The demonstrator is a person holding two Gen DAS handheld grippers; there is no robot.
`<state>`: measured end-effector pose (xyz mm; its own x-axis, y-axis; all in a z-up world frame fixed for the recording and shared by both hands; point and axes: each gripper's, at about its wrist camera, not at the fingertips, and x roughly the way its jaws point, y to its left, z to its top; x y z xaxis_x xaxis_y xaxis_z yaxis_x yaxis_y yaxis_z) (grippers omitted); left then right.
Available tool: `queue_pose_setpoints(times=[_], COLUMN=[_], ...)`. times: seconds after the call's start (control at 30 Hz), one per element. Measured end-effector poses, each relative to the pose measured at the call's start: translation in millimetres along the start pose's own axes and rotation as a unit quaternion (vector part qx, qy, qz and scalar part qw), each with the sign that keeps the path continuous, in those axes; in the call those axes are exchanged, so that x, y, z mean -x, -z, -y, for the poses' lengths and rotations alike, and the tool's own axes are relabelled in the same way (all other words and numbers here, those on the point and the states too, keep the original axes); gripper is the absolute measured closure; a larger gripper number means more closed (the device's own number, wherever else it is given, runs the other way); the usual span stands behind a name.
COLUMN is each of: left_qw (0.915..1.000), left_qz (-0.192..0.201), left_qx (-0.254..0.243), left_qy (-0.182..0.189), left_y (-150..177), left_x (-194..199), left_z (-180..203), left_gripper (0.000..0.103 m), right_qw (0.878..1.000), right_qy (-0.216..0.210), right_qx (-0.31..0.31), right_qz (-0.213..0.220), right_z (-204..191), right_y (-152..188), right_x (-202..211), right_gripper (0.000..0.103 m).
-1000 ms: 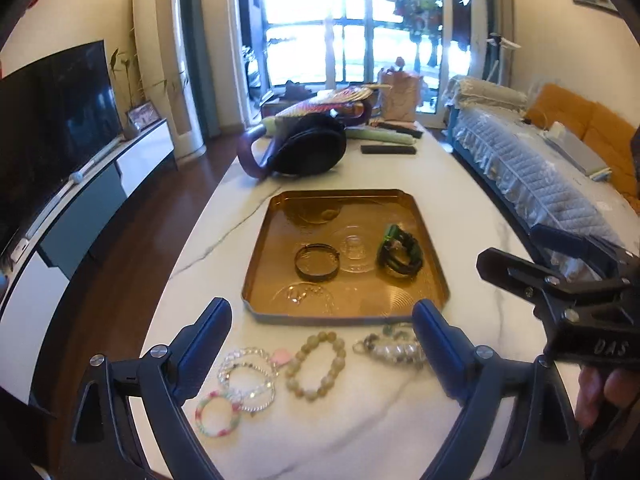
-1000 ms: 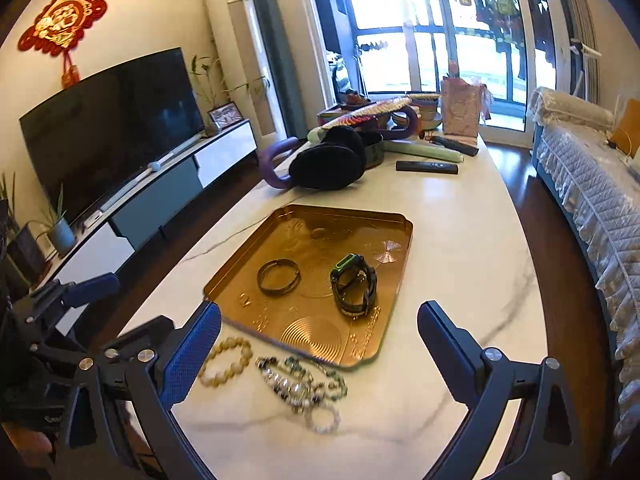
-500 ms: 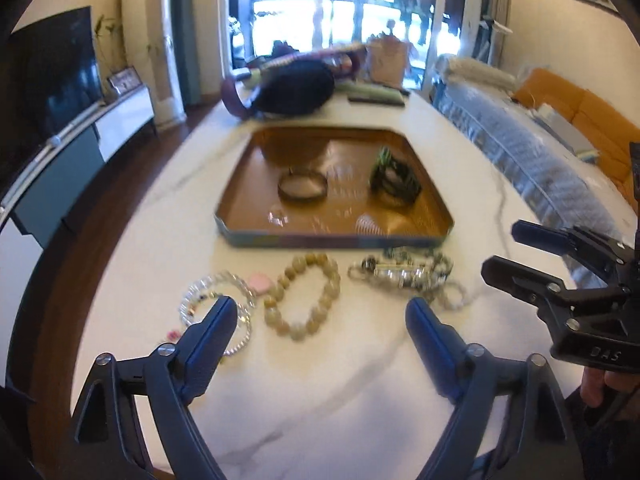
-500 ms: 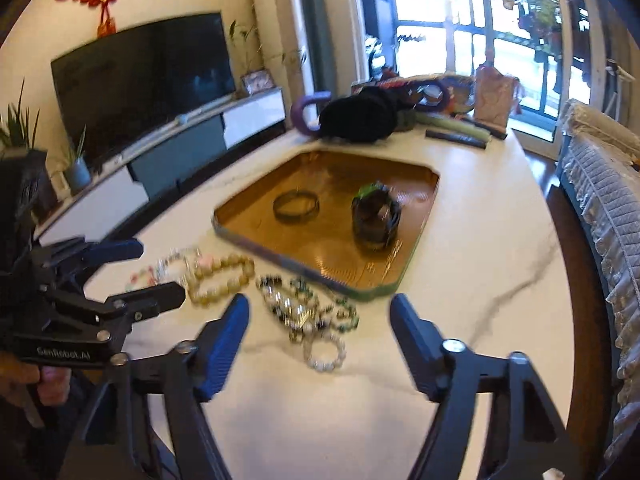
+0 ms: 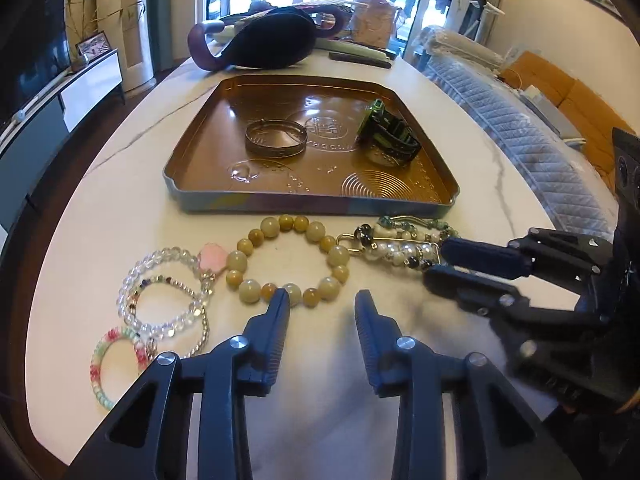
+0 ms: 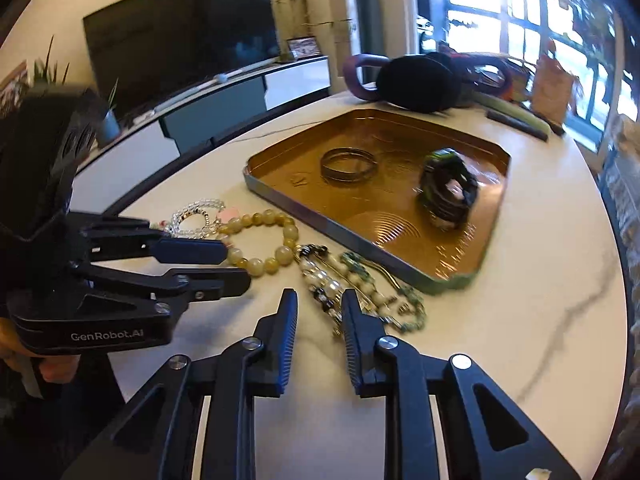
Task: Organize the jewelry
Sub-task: 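Grasp the black-and-white beaded bracelet with the right tool and lift it from the tangle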
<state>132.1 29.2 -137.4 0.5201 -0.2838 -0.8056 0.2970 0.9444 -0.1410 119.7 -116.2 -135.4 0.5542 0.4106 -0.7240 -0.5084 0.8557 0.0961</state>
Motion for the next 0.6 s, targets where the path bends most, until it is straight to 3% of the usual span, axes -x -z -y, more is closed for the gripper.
queue_pose_setpoints(times=[0.3,0.43,0.6], left_qw=[0.9998,0.9993,0.9935], left_qz=[-0.004,-0.016,-0.020], left_qx=[-0.006,0.014,0.071], left_qy=[-0.017,0.030,0.086], left_y=[3,4,8], left_x=[-7,-4,10], left_z=[4,0,-12], left_gripper=[0.068,0.082,0.086], right_qw=[0.999,0.999,0.999], right_qy=[0.015,0.011,-0.009], right_qx=[0.007,-0.010,-0.044], right_qz=[-0.041,-0.040,-0.007], right_z=[-1,3,13], right_y=[-8,-9,-11], right_x=[-23,-17,9], right_gripper=[0.095,0.096,0.096])
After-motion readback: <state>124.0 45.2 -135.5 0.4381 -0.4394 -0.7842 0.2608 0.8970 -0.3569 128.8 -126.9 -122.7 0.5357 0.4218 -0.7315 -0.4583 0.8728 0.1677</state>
